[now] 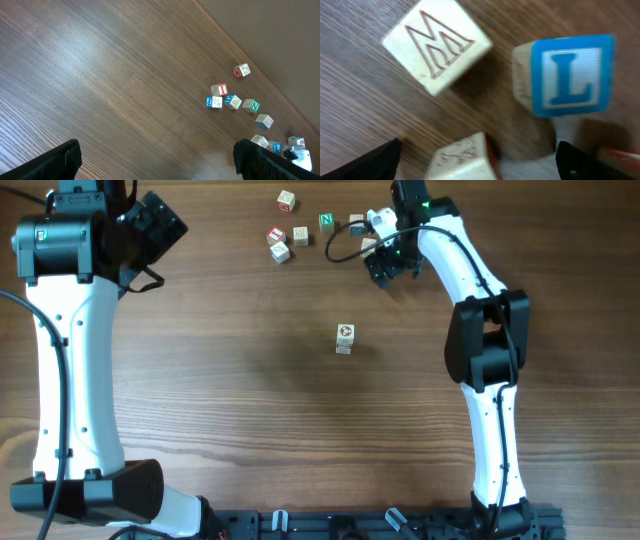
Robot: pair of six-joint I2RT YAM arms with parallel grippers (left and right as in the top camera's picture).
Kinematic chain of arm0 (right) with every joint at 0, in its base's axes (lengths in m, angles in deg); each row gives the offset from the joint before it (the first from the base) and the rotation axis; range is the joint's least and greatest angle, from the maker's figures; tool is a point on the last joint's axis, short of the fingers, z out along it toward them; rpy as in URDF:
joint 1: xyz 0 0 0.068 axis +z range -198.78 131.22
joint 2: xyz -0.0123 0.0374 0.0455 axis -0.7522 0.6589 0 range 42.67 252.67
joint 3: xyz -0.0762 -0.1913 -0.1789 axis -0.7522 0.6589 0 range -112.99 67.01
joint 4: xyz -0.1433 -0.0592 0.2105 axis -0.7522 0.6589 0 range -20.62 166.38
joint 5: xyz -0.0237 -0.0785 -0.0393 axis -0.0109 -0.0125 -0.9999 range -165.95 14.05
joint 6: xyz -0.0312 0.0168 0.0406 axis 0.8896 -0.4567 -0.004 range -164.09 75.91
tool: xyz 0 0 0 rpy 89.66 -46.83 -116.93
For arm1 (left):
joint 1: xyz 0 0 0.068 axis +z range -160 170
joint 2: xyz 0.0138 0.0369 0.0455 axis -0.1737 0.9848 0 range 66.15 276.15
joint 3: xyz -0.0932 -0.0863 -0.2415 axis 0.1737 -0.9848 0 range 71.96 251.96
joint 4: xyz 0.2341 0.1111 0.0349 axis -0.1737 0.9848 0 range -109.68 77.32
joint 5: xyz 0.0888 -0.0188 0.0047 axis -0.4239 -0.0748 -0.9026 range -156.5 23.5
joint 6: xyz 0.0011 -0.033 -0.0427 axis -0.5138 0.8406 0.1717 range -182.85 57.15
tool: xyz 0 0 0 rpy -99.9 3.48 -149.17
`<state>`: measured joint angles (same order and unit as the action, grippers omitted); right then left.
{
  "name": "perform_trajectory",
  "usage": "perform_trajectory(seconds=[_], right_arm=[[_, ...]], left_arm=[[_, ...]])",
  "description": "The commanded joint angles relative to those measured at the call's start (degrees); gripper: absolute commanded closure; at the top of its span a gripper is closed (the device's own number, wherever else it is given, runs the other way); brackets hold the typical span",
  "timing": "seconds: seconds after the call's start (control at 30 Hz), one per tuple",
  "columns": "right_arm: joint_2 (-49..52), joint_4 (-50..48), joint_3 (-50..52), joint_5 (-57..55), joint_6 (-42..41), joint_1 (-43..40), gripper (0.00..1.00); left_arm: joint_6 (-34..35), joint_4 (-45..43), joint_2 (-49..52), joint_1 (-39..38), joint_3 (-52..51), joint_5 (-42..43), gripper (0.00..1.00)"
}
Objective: Form a tower
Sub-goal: 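Open the right gripper and lift it off the stack, then move the right gripper to the cluster and grasp the green Z block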
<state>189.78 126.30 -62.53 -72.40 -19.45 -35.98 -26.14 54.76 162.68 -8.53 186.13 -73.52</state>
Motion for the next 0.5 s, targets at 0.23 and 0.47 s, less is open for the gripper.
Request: perform_trajectory(seconds=[0.23,0.47], right_arm=[[2.1,2.7,-0.5,2.9,11.2,-1.2,0.49],[-6.4,7.0,-0.6,2.8,-3.9,-0.6,0.67]], left_arm=[[-0.5,0.0,-0.1,0.3,0.0,-0.5,0.00],[-0.5,0.0,-0.1,0.3,0.0,-0.5,0.00]])
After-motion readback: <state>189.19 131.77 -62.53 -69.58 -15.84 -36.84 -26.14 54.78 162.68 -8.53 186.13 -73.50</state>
